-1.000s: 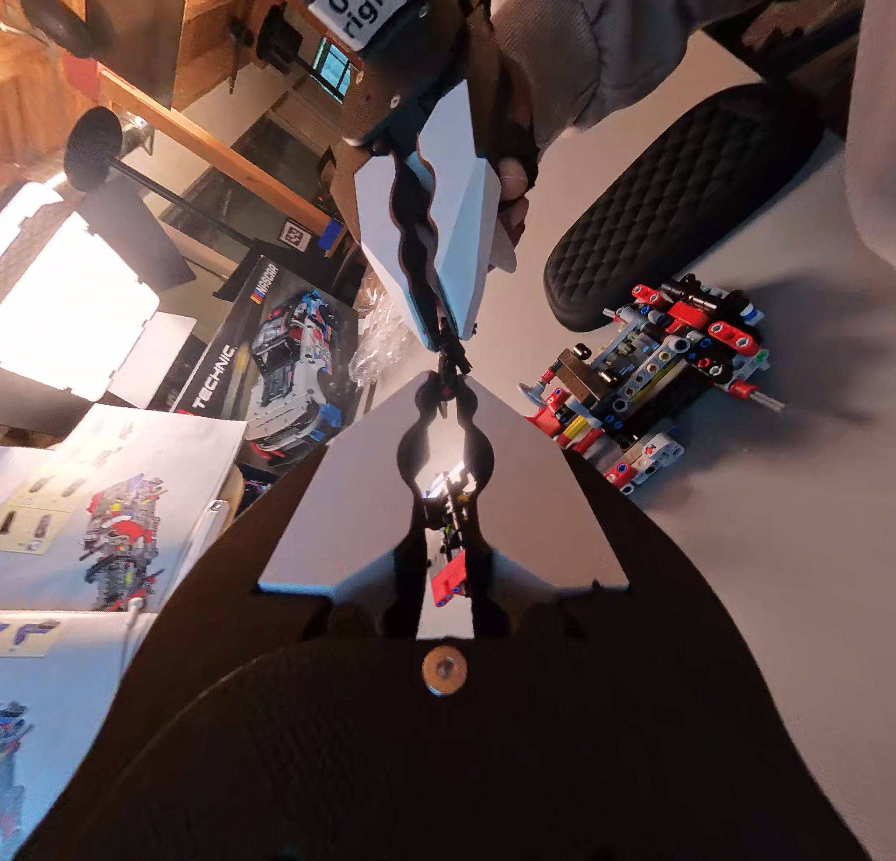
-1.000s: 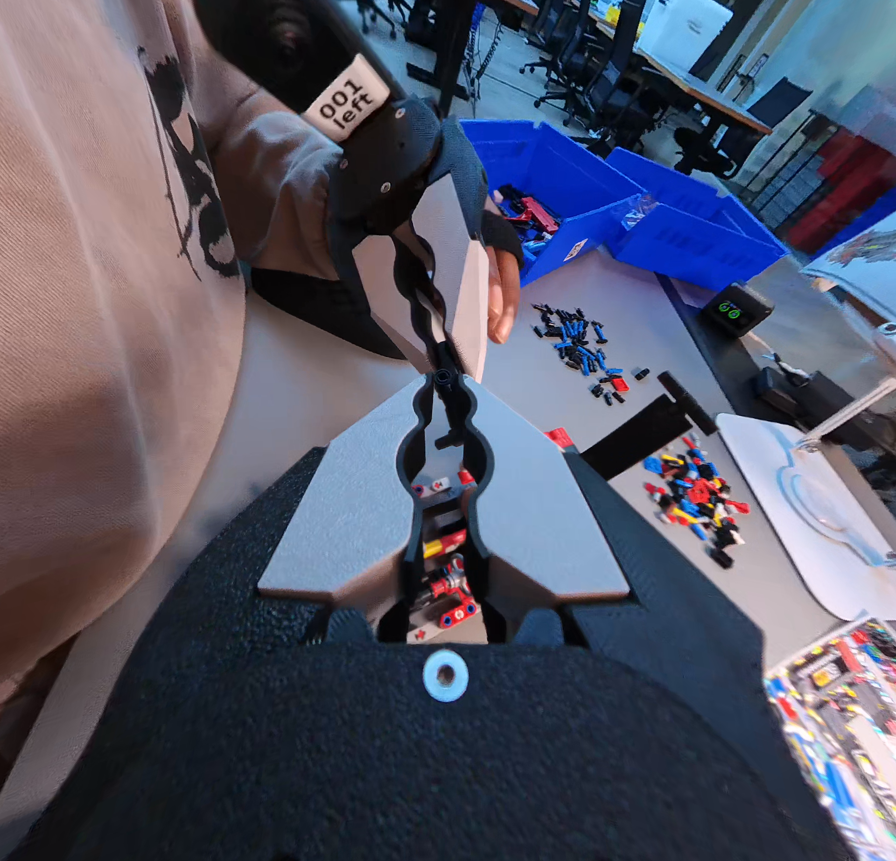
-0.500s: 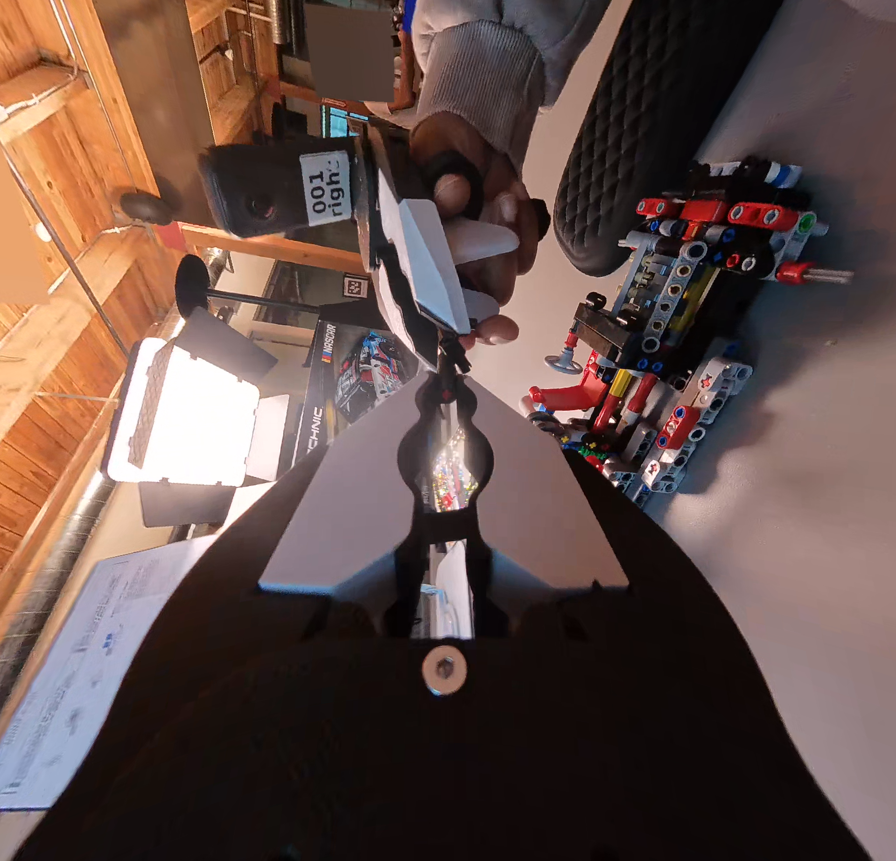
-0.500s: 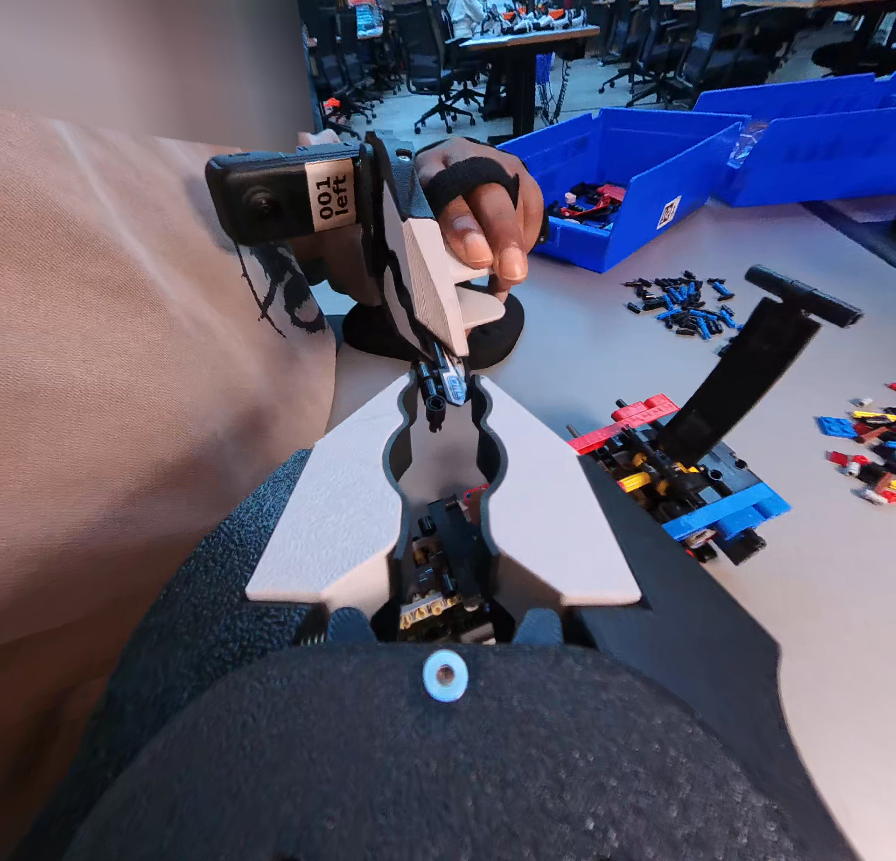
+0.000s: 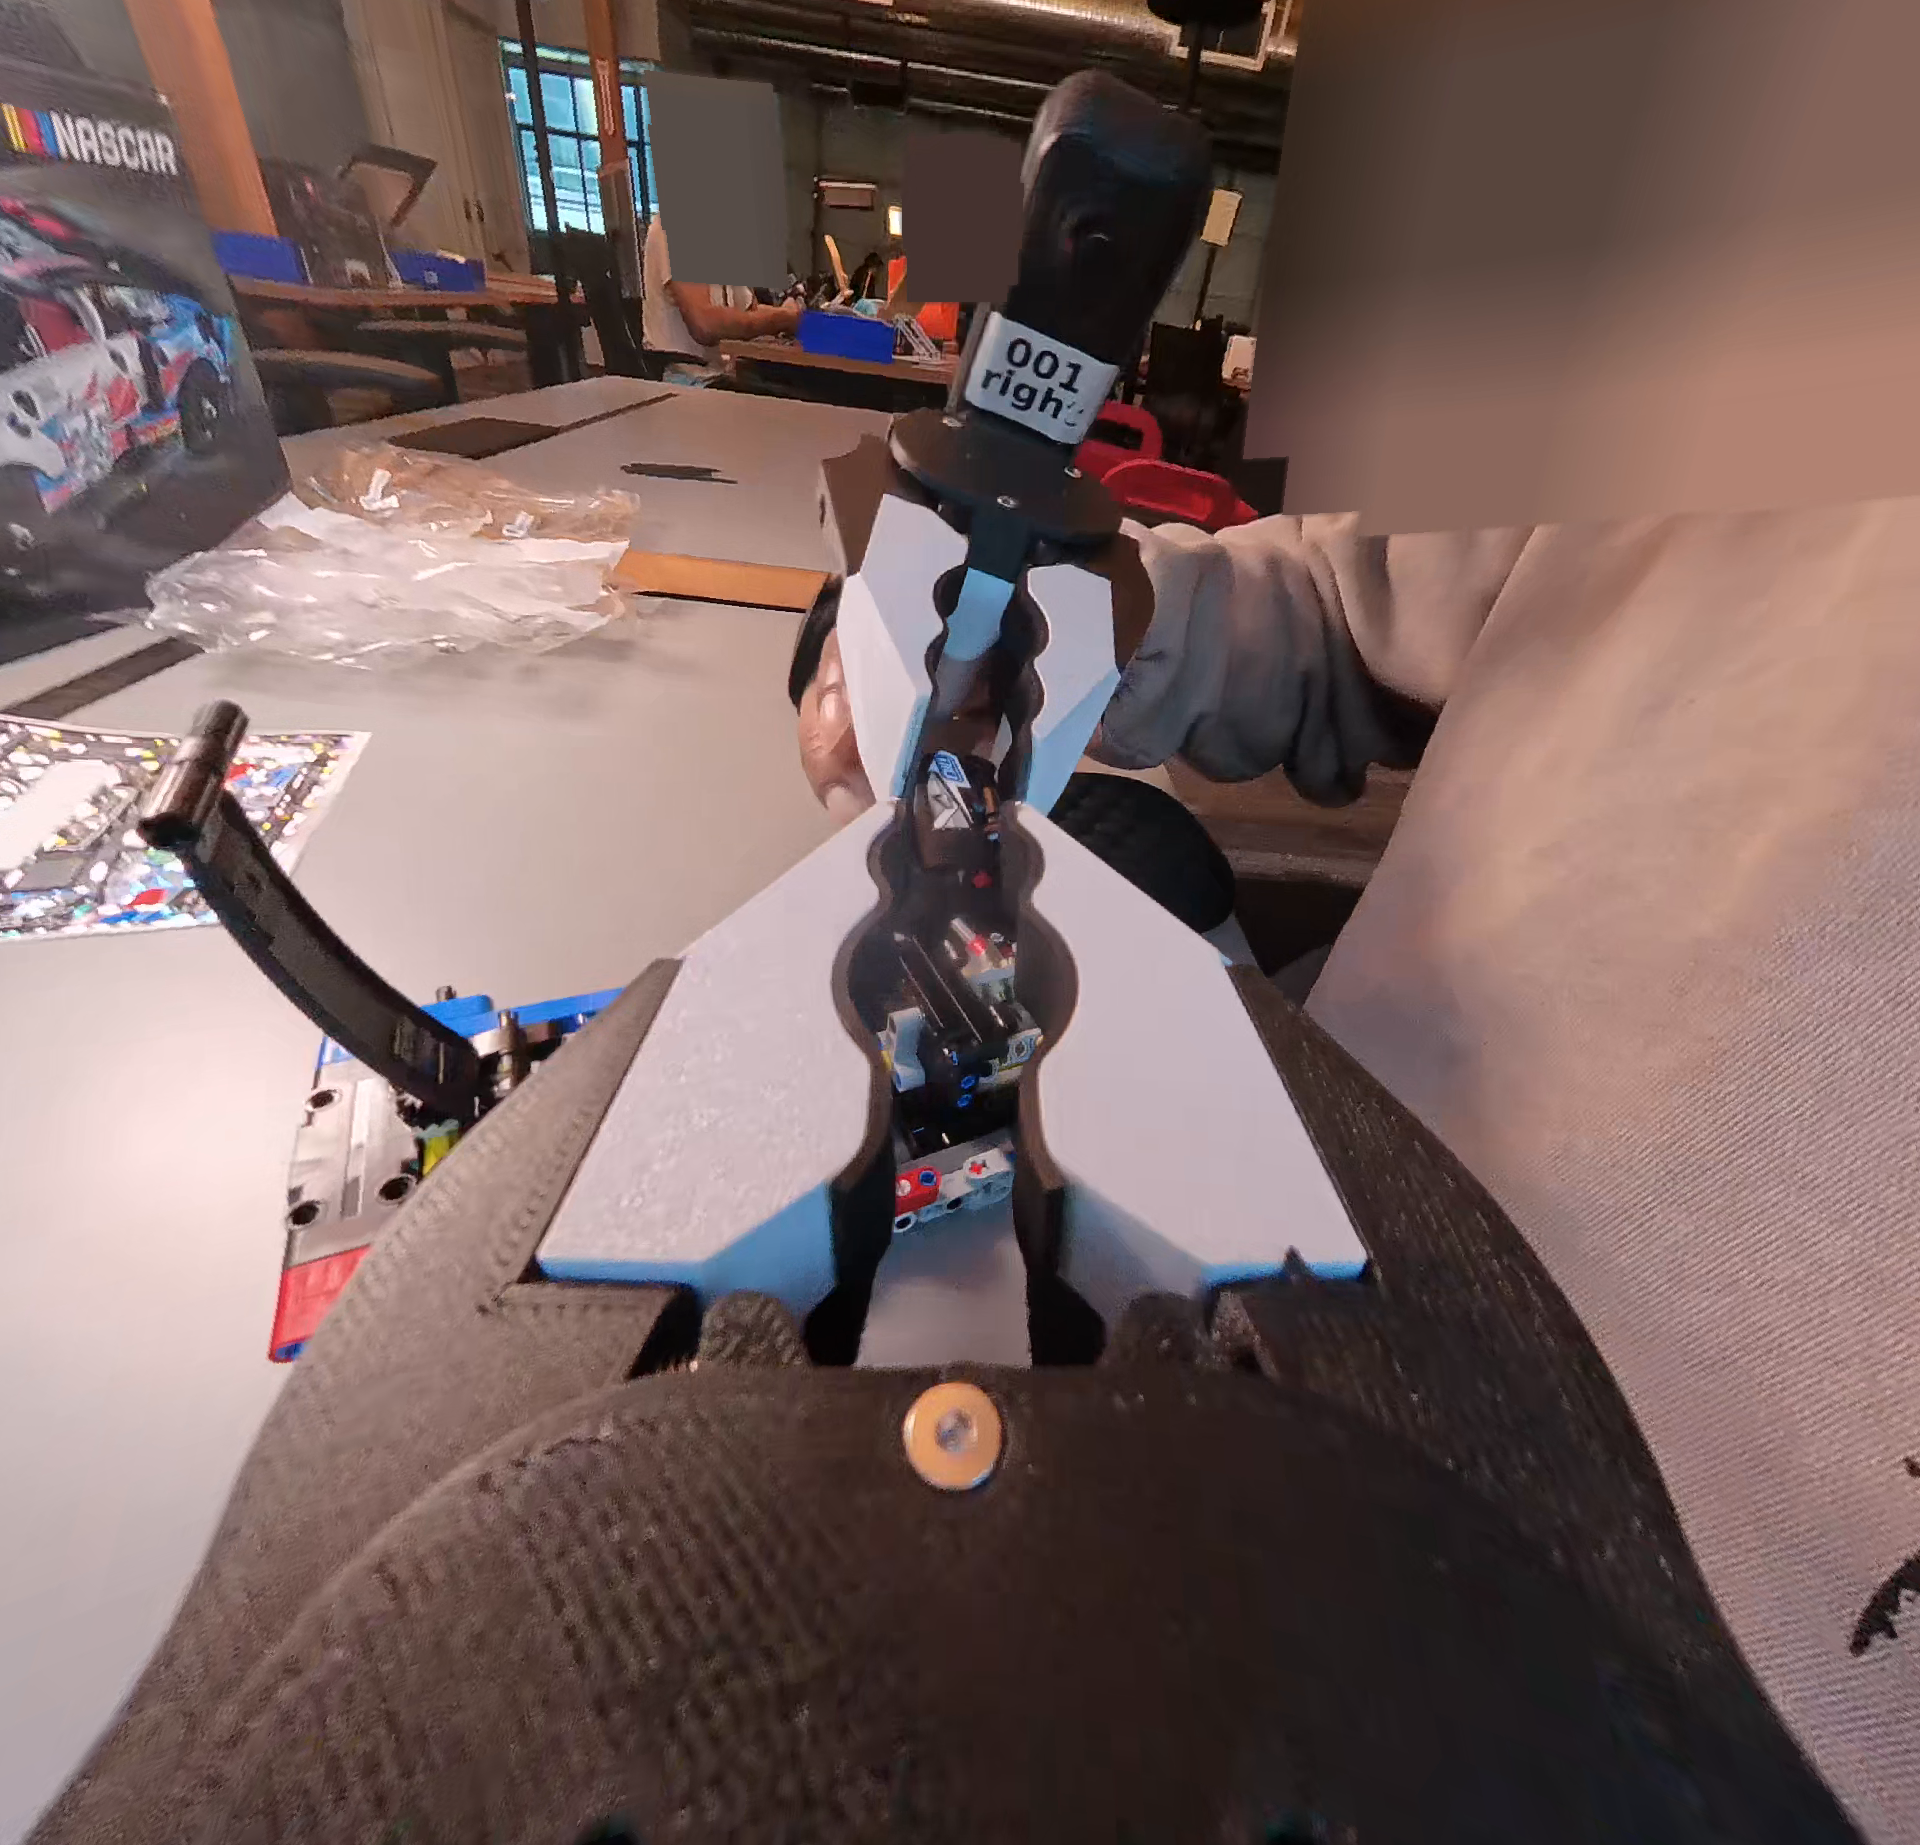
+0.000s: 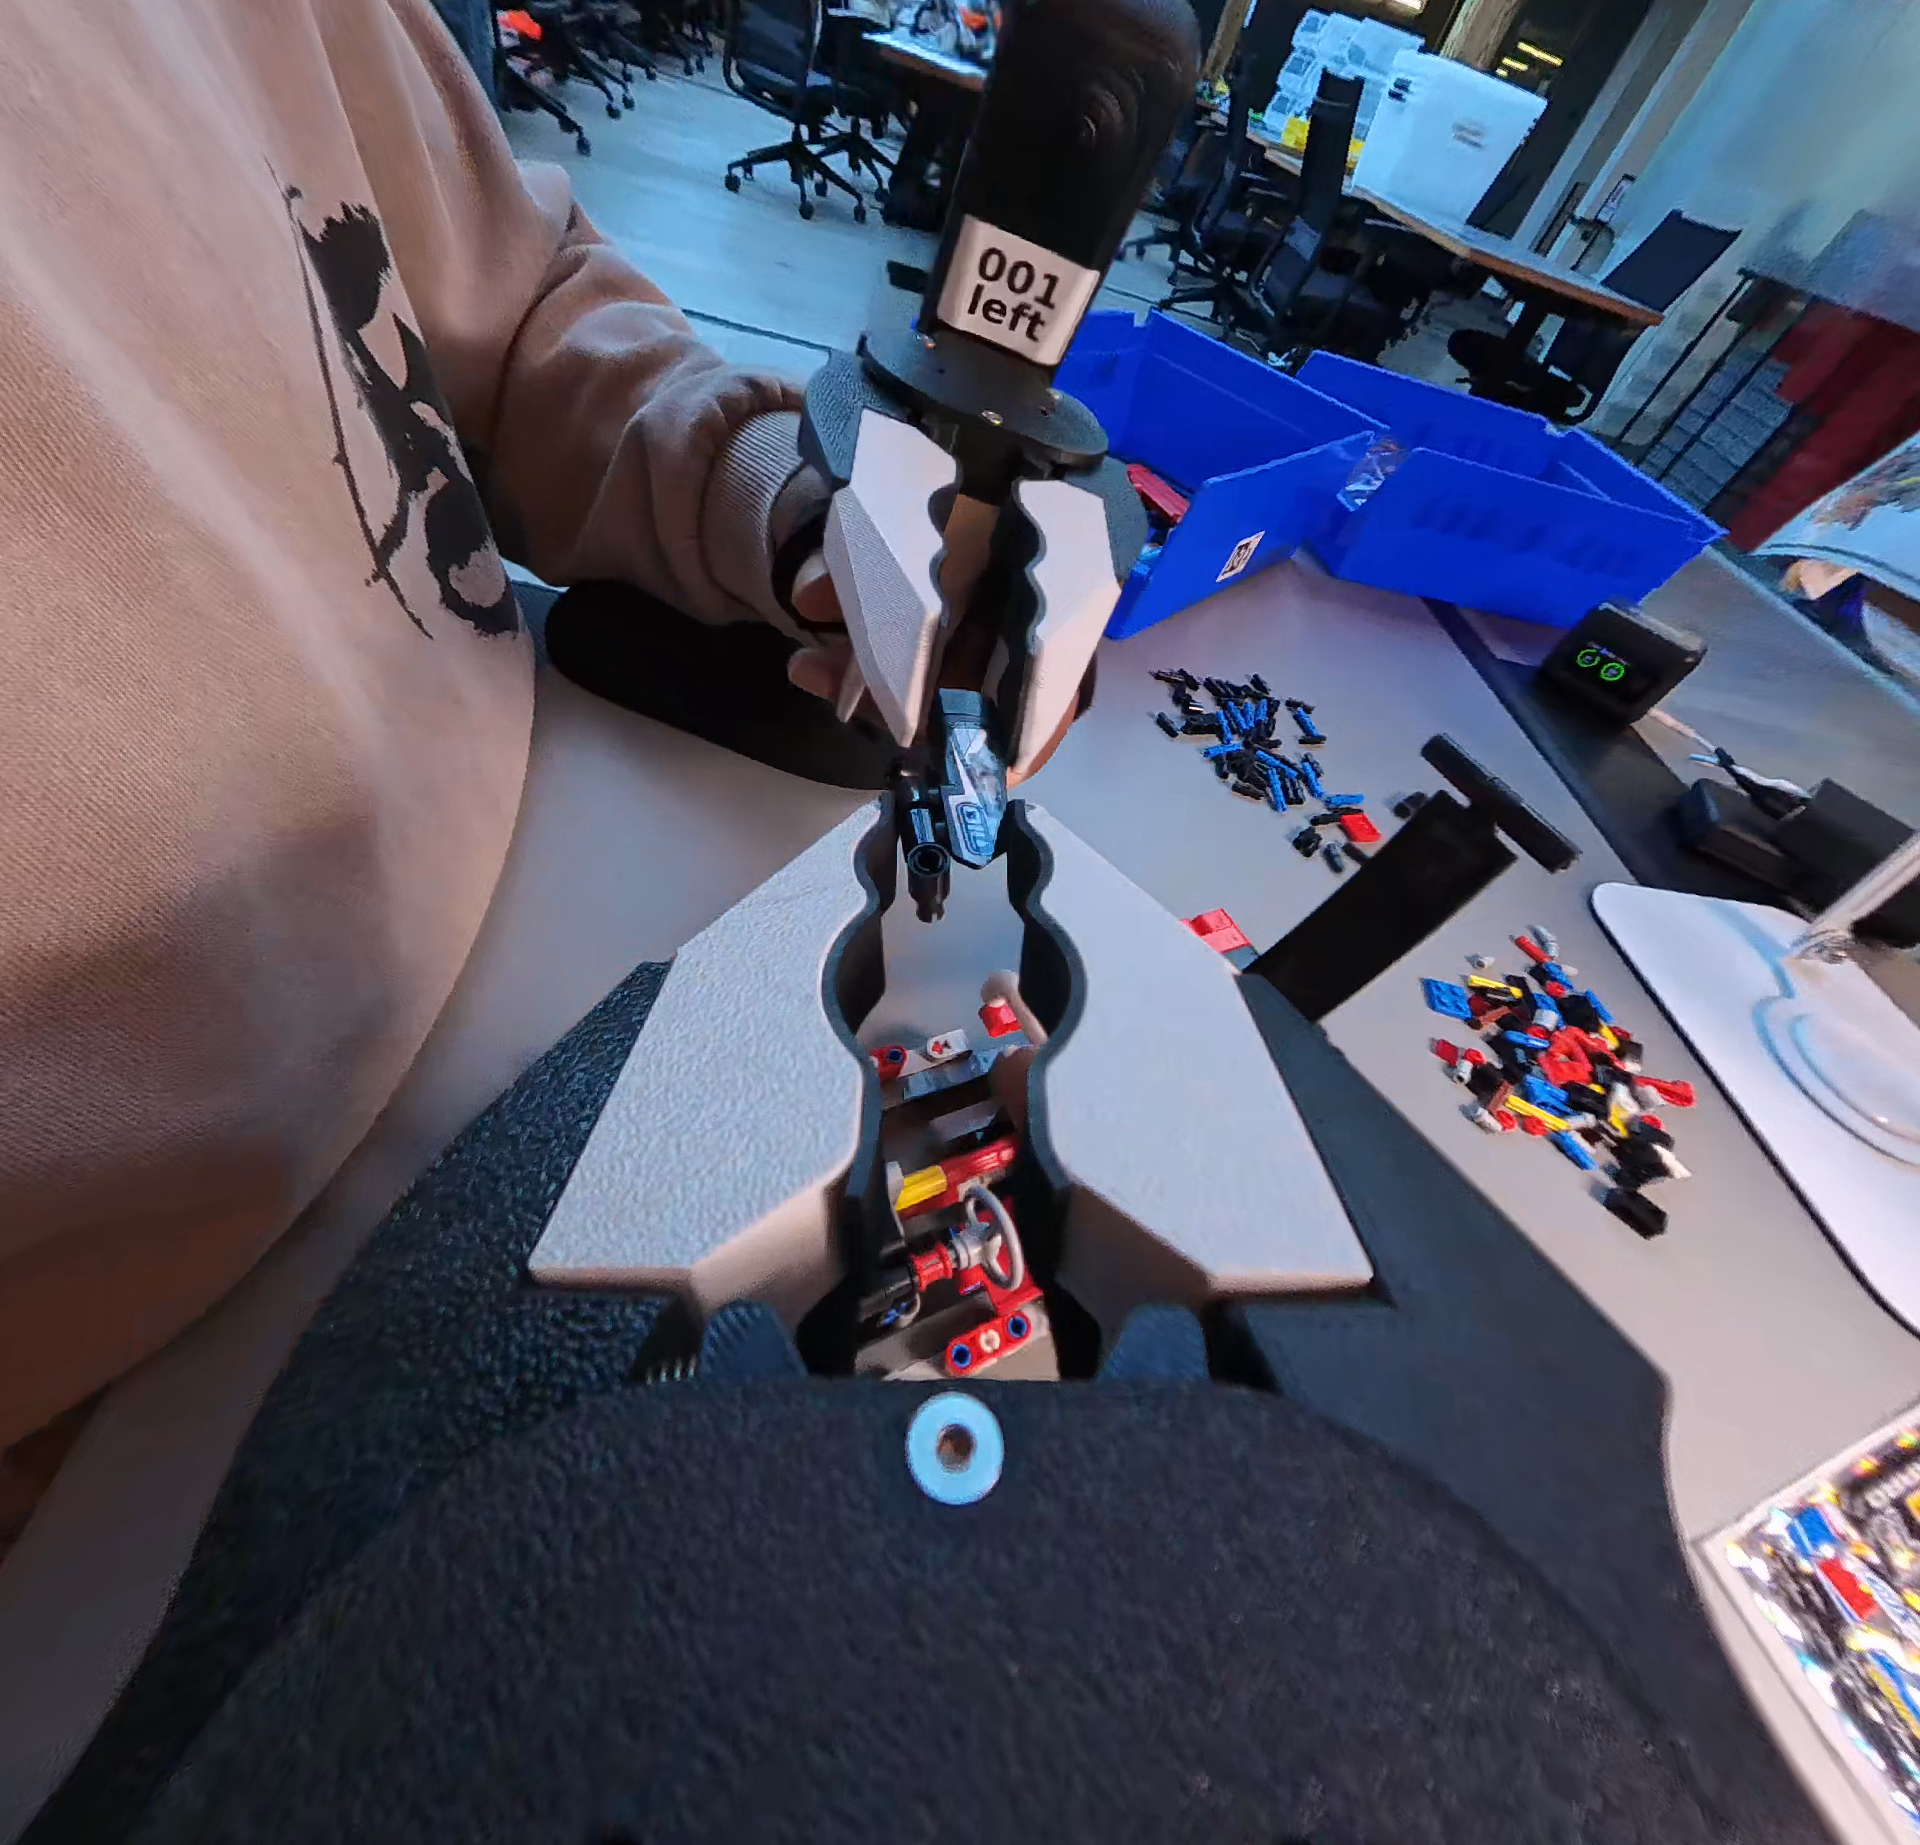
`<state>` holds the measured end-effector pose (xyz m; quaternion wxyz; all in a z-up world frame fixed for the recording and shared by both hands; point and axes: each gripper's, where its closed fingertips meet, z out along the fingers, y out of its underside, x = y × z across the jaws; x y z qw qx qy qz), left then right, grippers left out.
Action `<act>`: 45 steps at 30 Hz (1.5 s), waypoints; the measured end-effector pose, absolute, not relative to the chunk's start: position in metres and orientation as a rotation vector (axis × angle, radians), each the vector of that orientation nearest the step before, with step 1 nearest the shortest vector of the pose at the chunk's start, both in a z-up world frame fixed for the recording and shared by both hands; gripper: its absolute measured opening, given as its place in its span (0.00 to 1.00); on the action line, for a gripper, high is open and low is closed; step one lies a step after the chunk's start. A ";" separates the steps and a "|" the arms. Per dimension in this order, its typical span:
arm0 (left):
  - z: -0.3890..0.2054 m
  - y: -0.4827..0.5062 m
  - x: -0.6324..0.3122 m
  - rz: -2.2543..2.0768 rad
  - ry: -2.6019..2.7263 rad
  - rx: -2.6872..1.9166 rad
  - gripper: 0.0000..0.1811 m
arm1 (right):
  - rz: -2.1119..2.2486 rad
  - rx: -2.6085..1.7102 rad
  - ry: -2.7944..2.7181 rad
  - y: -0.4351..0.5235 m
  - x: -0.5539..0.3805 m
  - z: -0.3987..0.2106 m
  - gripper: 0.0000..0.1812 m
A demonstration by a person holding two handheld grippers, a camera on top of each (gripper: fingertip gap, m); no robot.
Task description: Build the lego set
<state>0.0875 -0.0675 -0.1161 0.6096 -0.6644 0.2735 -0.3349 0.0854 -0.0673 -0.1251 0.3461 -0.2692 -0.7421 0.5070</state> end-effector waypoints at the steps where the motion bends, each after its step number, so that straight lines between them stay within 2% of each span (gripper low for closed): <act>1: -0.117 -0.067 0.087 -0.800 0.613 -1.547 0.07 | 1.289 -0.686 -1.923 -0.067 0.085 -0.126 0.10; 10: -0.128 -0.067 0.086 -1.090 0.492 -1.638 0.04 | 1.110 -0.563 -2.012 -0.068 0.087 -0.135 0.10; 14: -0.131 -0.066 0.086 -1.267 0.425 -1.685 0.07 | 0.992 -0.450 -2.082 -0.070 0.086 -0.135 0.10; 21: -0.135 -0.074 0.095 -1.442 0.446 -1.746 0.05 | 0.916 -0.332 -2.192 -0.076 0.088 -0.135 0.10; 26: -0.117 -0.069 0.085 -1.529 0.342 -1.547 0.04 | 1.153 -0.540 -2.120 -0.068 0.083 -0.120 0.11; 29: -0.098 -0.070 0.071 -1.606 0.236 -1.328 0.04 | 1.465 -0.766 -1.958 -0.060 0.080 -0.110 0.20; 34: -0.093 -0.065 0.062 -1.538 0.201 -1.256 0.04 | 1.752 -0.884 -1.614 -0.066 0.069 -0.097 0.17; 38: -0.091 -0.063 0.063 -1.475 0.216 -1.231 0.04 | 1.791 -0.907 -1.515 -0.066 0.063 -0.086 0.10; 39: -0.094 -0.062 0.065 -1.452 0.233 -1.244 0.04 | 1.773 -0.916 -1.521 -0.066 0.062 -0.086 0.11; 41: -0.096 -0.061 0.066 -1.438 0.238 -1.264 0.05 | 1.678 -0.903 -1.540 -0.064 0.060 -0.087 0.07; 45: -0.113 -0.046 0.059 -1.294 0.201 -1.406 0.11 | 1.349 -0.829 -1.635 -0.057 0.057 -0.097 0.04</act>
